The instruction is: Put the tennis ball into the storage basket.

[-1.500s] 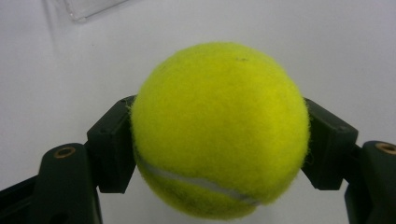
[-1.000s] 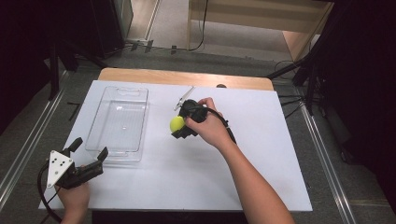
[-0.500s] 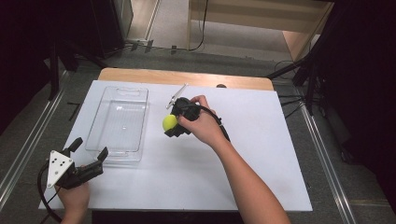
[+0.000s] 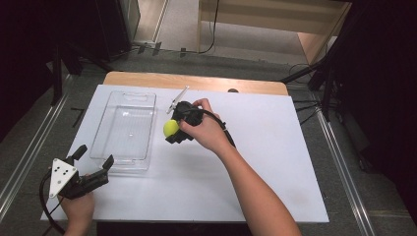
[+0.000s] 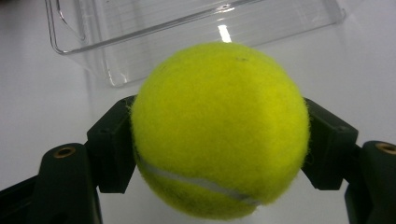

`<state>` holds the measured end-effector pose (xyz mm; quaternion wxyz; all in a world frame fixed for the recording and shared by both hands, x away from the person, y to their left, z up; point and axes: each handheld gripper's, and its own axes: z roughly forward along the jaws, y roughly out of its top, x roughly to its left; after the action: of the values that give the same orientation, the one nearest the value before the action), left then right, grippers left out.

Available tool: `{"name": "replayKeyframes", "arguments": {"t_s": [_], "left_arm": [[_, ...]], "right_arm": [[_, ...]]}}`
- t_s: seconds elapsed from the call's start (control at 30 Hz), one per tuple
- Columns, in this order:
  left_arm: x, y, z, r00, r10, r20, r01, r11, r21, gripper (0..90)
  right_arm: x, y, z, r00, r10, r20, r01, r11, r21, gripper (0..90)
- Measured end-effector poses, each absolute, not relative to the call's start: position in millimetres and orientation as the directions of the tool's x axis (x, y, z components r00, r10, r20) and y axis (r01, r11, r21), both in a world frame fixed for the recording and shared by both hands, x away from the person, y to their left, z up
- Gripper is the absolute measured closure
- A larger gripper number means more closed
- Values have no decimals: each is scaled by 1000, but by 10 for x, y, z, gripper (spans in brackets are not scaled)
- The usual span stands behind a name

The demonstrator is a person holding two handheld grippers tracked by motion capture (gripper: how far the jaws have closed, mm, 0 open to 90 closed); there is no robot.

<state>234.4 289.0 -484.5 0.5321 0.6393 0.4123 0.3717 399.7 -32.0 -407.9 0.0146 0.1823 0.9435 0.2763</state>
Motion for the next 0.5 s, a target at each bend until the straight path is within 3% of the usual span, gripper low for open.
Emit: {"name": "replayKeyframes", "arguments": {"t_s": [0.5], "left_arm": [[2343,2893,-4842,384,923,39,135,-98,986,113]], "right_arm": [[3989,-130,-4005,-945,322,64,305,790,532,236]]}}
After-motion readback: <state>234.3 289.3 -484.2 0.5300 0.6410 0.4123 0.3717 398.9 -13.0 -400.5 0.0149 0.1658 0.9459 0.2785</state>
